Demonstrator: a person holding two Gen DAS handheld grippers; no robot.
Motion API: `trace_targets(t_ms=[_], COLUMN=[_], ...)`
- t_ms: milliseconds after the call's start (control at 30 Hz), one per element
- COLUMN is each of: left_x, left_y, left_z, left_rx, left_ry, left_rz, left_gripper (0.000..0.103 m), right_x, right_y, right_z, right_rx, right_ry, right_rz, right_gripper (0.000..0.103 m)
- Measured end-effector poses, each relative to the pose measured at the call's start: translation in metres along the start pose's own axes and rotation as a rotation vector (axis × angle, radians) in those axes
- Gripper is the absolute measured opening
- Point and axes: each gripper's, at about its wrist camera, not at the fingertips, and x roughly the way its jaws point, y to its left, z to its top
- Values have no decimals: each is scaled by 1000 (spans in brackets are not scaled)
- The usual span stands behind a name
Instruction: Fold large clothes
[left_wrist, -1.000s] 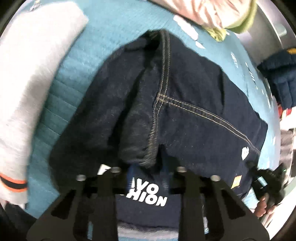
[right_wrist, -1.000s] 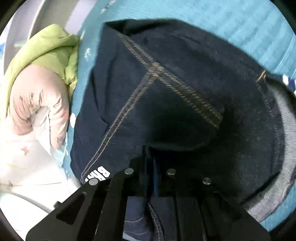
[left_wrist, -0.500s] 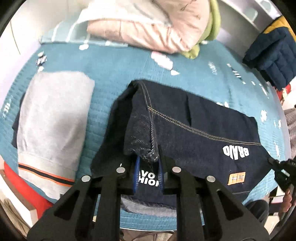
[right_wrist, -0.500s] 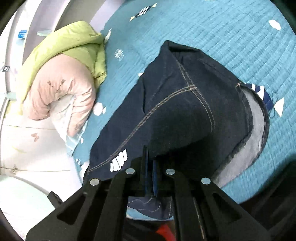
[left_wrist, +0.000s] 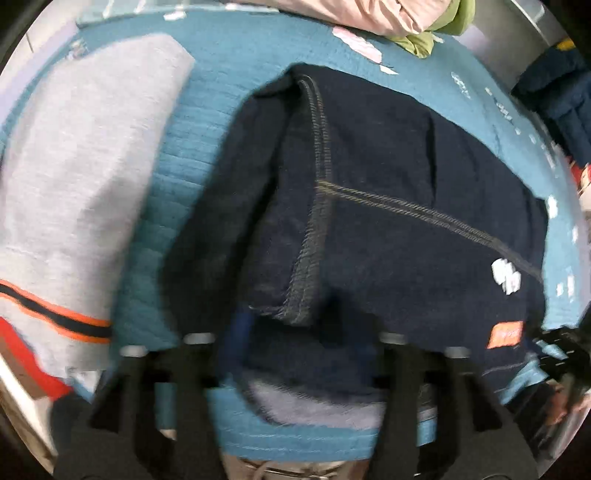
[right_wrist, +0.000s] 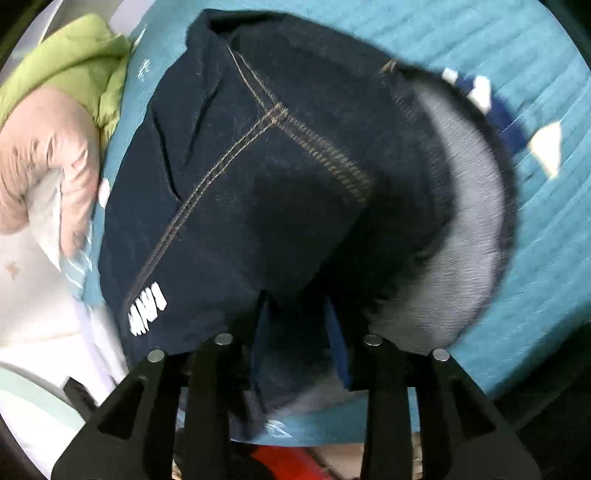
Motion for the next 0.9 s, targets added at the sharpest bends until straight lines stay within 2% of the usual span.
trace_targets(t_ms=[33, 67, 100, 200, 267, 333, 367, 400, 433, 500, 600, 667, 733, 833, 900], left_x=[-8, -14, -18, -31, -40, -42, -42, -40, -36, -26, 9, 32, 31, 21, 14], left_y=[1, 2, 4, 5, -3, -18, -28, -38, -49, -66, -79, -71, -68, -74, -70], left_z=[-4, -8, -10, -17, -16, -14, -13, -11, -9, -8, -11, -17, -25, -29, -29], left_rx=[23, 44, 58, 54, 66, 92, 105, 116, 132, 159, 188, 161, 174, 227, 212], left_ry=[-36, -56, -62, -74, -103, -128, -134, -134, -132, -127, -64, -27, -92, -81, -75], left_rz=[78, 130, 144, 160, 134, 95, 79, 61, 33, 2, 62, 55, 34, 84, 66], left_gripper=[71, 71, 72, 72, 71, 70, 69, 62, 53, 46, 34, 33, 33, 34, 34], right_x=[-11, -21, -33, -61, -64, -54, -44, -33, -23, 4, 40, 62, 60, 43, 37], right_y=[0, 1, 5, 31, 58, 85, 98, 106, 111, 122, 125, 113, 110, 110, 102], right_z=[-2, -3, -5, -14, -26, -40, -46, -49, -52, -57, -66, -64, -61, -57, -54], right_rx=[-6, -18, -47, -203, -350, -486, -531, -551, -565, -598, -626, -596, -591, -547, -516], right_ry=[-31, -69, -119, -280, -360, -377, -357, -325, -292, -233, -156, -97, -93, -93, -99], right_rz=[-21, -47, -70, -130, -145, -158, -142, -112, -90, -95, -172, -201, -181, -191, -220], right_gripper=[46, 61, 65, 65, 63, 49, 31, 18, 14, 4, 4, 2, 0, 3, 3])
